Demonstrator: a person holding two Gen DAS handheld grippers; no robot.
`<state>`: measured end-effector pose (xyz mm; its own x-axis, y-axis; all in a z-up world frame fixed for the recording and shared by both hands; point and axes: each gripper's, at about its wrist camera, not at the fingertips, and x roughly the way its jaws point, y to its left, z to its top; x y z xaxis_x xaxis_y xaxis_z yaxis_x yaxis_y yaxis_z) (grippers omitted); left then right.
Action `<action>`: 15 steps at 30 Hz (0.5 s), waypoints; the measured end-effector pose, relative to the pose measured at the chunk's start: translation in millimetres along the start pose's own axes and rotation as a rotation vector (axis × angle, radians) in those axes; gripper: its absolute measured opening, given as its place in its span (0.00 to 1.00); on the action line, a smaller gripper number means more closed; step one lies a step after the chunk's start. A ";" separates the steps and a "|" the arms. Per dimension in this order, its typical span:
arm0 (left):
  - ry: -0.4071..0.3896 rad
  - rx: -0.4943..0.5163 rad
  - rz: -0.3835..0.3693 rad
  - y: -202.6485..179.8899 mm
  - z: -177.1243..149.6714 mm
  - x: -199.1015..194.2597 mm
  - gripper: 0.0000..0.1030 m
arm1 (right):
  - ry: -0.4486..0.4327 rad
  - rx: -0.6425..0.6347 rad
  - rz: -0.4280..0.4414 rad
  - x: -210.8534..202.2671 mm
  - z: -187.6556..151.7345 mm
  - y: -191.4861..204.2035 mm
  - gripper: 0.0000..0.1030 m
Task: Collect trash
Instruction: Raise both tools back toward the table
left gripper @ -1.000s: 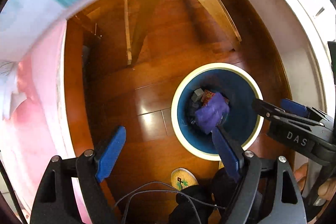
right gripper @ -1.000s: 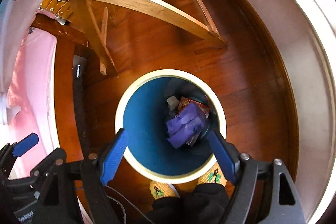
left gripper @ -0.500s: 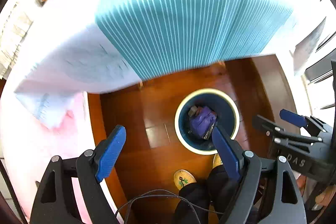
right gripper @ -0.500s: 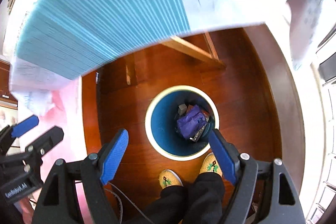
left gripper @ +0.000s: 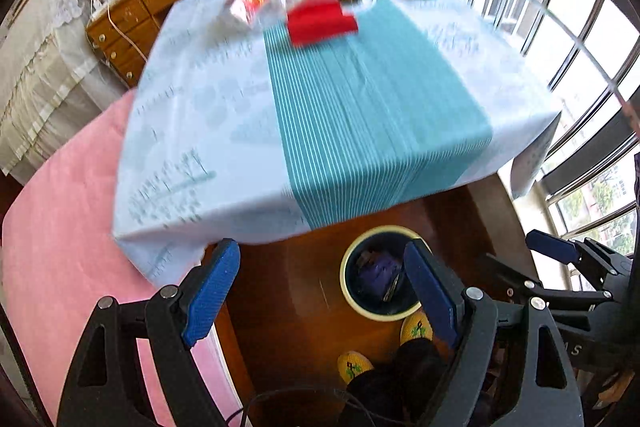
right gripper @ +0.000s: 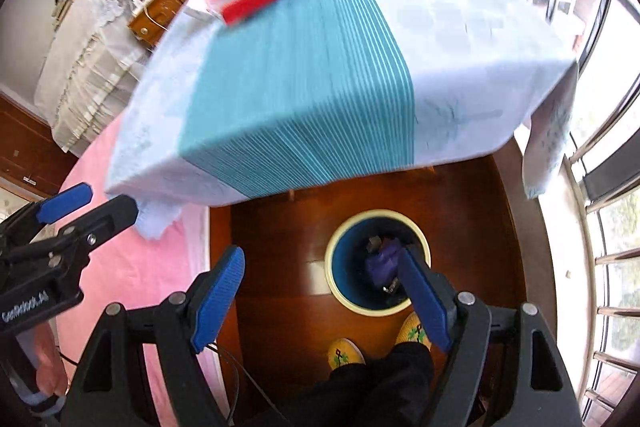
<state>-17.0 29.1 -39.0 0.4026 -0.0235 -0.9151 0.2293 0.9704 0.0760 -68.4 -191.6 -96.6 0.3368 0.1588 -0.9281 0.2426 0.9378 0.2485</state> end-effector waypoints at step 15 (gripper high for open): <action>-0.221 -0.011 -0.040 36.9 52.6 -96.3 0.80 | -0.294 -0.061 -0.110 -109.4 57.7 50.2 0.77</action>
<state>-0.7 54.4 72.8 0.5779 -0.1134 -0.8082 0.2402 0.9701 0.0357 -40.6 -179.7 33.4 0.5623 -0.0324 -0.8263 0.2404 0.9625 0.1258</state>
